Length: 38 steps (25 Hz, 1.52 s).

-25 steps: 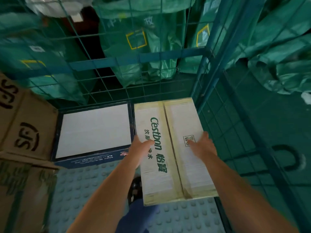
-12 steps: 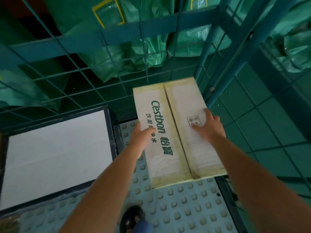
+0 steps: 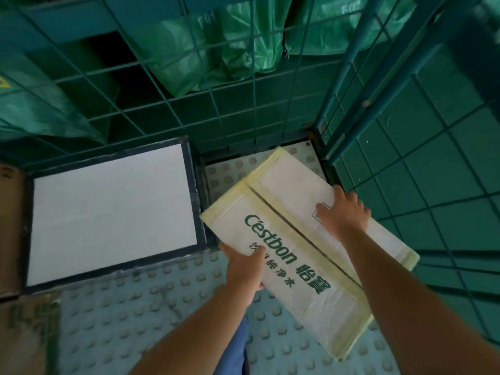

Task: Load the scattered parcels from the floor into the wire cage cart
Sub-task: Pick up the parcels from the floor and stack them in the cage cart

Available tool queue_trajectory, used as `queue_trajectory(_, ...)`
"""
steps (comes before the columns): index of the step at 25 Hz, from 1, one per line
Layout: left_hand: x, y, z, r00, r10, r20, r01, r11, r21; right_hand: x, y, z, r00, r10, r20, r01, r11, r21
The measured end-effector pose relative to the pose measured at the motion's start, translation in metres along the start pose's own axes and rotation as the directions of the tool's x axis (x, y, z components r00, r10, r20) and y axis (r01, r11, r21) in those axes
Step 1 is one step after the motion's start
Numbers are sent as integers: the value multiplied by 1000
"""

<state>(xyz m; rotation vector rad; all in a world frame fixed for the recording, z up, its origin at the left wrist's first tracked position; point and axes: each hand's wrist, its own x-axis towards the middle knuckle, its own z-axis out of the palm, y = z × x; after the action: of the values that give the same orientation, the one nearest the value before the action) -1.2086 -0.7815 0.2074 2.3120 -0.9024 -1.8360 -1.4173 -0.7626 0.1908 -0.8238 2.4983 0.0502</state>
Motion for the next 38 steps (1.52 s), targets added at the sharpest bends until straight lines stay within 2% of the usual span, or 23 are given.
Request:
queue_trajectory(2, -15, -16, -4, 1000, 0, -19, 1, 999, 40, -21, 8, 2, 999, -20, -47, 20, 1000, 5)
queue_trajectory(5, -40, -32, -6, 999, 31, -39, -31, 1000, 3, -47, 13, -8, 996, -44, -79, 49, 997, 67)
queue_trajectory(9, -60, -33, -15, 979, 197, -47, -193, 978, 74, -85, 31, -26, 970, -20, -241, 51, 991, 124)
queue_trajectory(11, -74, -29, -18, 962, 259, -84, -257, 966, 39, -105, 38, -34, 944, 33, -329, 27, 984, 174)
queue_trajectory(13, -99, -39, -17, 974, 210, -87, -213, 977, -23, -125, 42, -41, 932, 54, -358, 14, 983, 185)
queue_trajectory(17, -142, -95, -24, 997, -75, -20, 75, 997, -28, -162, 54, -42, 962, -35, -272, 68, 991, 113)
queue_trajectory(19, -158, -118, -27, 990, -116, 80, 120, 991, -54, -184, 62, -36, 964, -37, -262, 67, 992, 103)
queue_trajectory(20, -165, -120, -22, 984, -90, 152, 100, 993, -61, -194, 62, -32, 965, -54, -256, 80, 992, 93)
queue_trajectory(22, -177, -117, -4, 972, 9, 235, -3, 1000, -27, -221, 54, -13, 966, -189, -177, 193, 981, 4)
queue_trajectory(25, -176, -110, 4, 974, 178, 139, -194, 974, 114, -253, 47, 18, 939, -344, -21, 344, 939, 9)
queue_trajectory(28, -137, -114, -48, 949, 313, 23, -299, 880, 370, -247, 69, 32, 922, -380, -78, 386, 916, 107)
queue_trajectory(31, -90, -109, -104, 922, 376, -93, -250, 761, 599, -230, 87, 30, 926, -369, -77, 377, 910, 171)
queue_trajectory(33, -70, -96, -117, 898, 425, -112, -278, 746, 606, -223, 93, 31, 939, -334, -77, 343, 923, 176)
queue_trajectory(36, -56, -71, -111, 872, 489, -27, -394, 734, 554, -216, 105, 34, 925, -320, -205, 356, 919, 170)
queue_trajectory(38, -51, -51, -101, 862, 506, 22, -433, 714, 550, -213, 107, 36, 920, -322, -222, 360, 919, 161)
